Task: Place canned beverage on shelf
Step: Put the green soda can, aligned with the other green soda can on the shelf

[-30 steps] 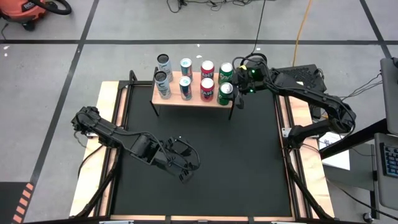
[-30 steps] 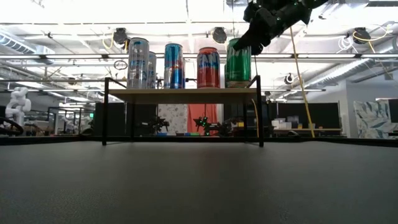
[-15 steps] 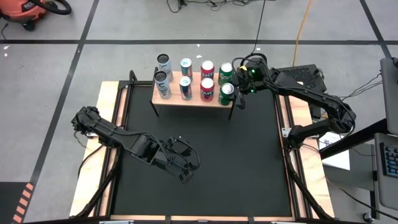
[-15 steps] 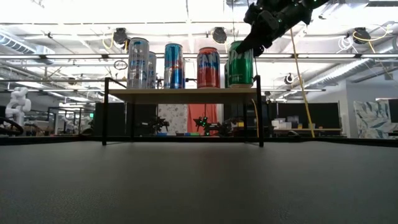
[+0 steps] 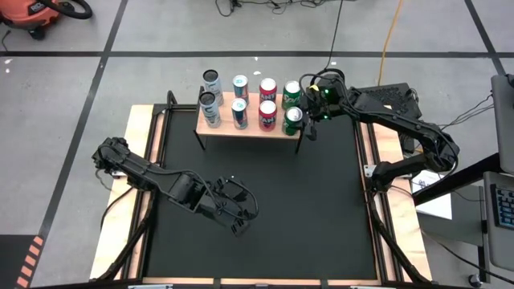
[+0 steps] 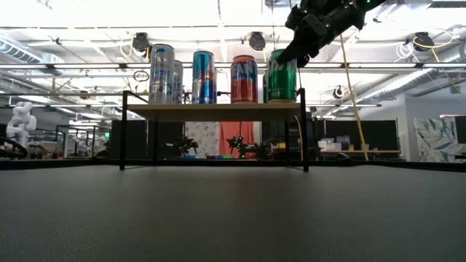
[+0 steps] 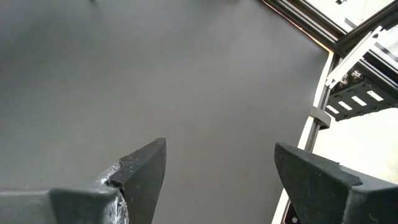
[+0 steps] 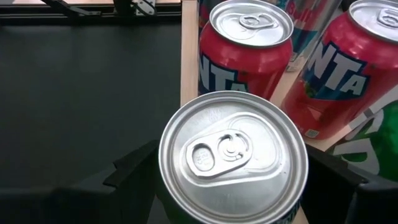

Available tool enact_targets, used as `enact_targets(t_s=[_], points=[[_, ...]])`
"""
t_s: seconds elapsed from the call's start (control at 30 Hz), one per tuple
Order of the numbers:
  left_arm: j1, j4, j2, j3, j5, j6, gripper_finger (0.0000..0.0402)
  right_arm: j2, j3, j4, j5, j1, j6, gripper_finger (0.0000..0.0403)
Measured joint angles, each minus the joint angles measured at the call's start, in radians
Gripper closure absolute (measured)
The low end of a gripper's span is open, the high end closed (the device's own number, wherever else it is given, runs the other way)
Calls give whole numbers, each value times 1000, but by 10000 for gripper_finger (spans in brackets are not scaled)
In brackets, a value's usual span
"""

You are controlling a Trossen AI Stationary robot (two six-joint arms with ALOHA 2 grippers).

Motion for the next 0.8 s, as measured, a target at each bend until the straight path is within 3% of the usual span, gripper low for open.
enact_targets(t_s=[0.8], points=[[-5,1,0,0,0,-27,103,26,2,6,4,-5,17,106]])
